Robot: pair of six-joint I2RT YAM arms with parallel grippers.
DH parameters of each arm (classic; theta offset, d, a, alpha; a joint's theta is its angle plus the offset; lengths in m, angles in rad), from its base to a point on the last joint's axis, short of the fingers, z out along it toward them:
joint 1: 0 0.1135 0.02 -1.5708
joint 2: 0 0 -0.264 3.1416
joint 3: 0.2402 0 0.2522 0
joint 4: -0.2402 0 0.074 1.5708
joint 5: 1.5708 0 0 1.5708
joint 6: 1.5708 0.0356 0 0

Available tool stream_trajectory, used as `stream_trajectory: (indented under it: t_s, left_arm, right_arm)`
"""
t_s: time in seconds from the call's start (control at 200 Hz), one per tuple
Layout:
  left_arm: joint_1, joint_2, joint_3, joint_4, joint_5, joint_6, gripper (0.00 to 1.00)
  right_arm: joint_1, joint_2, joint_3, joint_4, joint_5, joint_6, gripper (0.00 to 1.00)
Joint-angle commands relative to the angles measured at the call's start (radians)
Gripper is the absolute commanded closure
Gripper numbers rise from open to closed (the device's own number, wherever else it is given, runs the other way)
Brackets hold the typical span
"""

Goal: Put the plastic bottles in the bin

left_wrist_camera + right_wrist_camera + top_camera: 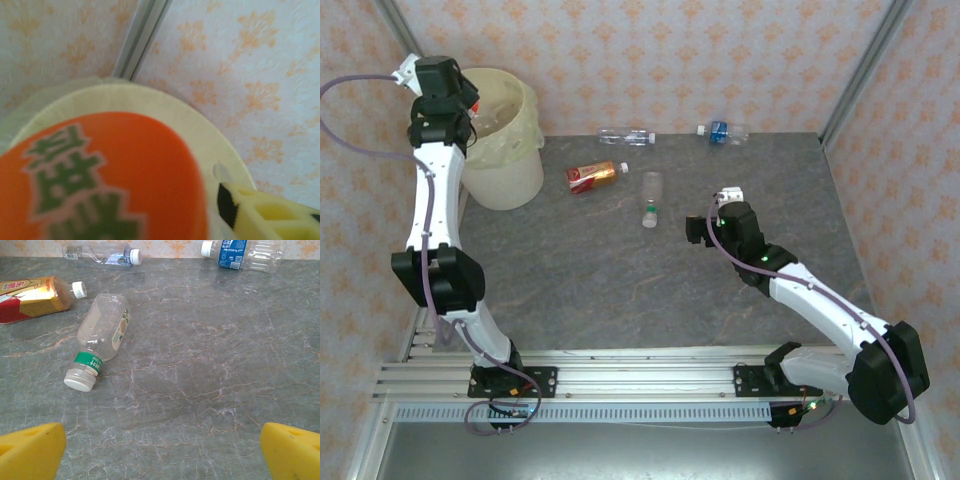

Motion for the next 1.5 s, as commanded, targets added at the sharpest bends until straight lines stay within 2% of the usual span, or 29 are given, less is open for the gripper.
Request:
stream_trajectory:
  t_s: [0.0,0.085,0.21,0.325,0.51,0.57,1.066,1.181,1.321,1.496]
  left_arm:
    - [-0.004,0.034,0.053,-0.114,0.066,-0.024,0.25]
    - [-0.003,0.057,0.092,-0.133,0.153,-0.015,0.16]
    - [-0.003,0.08,0.16,-0.166,0.204,-0.007,0.09]
    - [-0.004,0.086,0.189,-0.171,0.257,-0.003,0.08]
    - [-0.01,0.14,0.221,-0.156,0.411,0.011,0.05]
    - [-0.018,0.159,0.244,-0.166,0.438,0.06,0.05]
    - [-0.06,0.16,0.273,-0.209,0.459,0.12,0.0]
    - [-0.077,0.14,0.271,-0.223,0.389,0.141,0.0]
    - [-0.062,0.148,0.298,-0.281,0.207,0.096,0.0]
    - [-0.022,0.201,0.341,-0.349,0.151,0.027,0.0]
  right_arm:
    - [0.001,-0.004,0.019,-0.011,0.028,0.014,0.01]
    - [0.002,0.002,0.024,-0.014,0.027,0.009,0.01]
    - [0.002,0.014,0.03,-0.015,0.027,0.006,0.01]
    - [0.002,0.023,0.032,-0.011,0.023,0.009,0.01]
    - [0.002,0.041,0.04,-0.008,0.016,0.013,0.01]
    - [0.002,0.044,0.045,-0.008,0.015,0.01,0.01]
    - [0.001,0.085,0.068,-0.012,0.017,0.017,0.01]
    - [0.002,0.087,0.071,-0.014,0.019,0.016,0.01]
    - [0.002,0.086,0.067,-0.022,0.022,0.02,0.01]
    - [0.002,0.08,0.054,-0.025,0.032,0.023,0.01]
